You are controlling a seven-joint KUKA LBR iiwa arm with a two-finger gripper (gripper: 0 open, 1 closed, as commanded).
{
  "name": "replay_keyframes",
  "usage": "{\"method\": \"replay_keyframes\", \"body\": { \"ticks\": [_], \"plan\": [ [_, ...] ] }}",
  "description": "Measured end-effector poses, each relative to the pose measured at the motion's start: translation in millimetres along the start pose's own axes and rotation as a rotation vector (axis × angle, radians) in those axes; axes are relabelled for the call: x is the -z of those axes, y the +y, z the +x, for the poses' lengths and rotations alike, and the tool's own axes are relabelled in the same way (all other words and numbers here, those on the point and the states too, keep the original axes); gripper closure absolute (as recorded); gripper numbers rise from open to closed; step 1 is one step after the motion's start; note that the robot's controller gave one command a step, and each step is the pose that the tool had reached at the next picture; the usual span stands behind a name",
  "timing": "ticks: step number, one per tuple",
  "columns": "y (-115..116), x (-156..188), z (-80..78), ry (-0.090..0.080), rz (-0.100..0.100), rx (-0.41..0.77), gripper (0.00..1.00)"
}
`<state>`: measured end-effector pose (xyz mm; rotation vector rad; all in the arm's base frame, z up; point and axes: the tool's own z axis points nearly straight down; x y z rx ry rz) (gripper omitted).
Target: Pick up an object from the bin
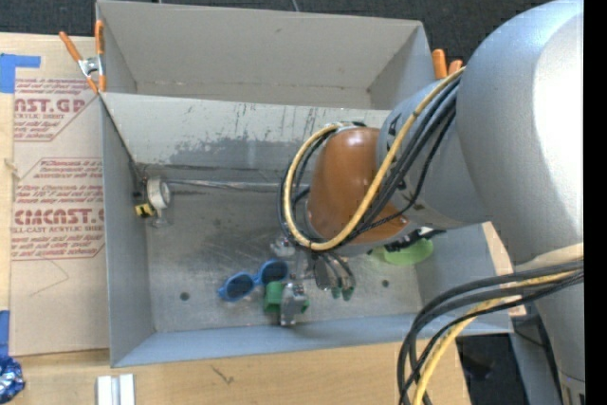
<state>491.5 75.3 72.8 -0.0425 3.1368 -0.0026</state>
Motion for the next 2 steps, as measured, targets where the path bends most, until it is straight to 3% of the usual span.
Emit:
{"method": "replay_keyframes", "body": {
  "ticks": [1,2],
  "plan": [
    [1,2,-1.8,-0.006,-0.001,0.002,1.0],
    [2,145,-8.0,-0.005,-0.003,0.012,1.0]
  ]
}}
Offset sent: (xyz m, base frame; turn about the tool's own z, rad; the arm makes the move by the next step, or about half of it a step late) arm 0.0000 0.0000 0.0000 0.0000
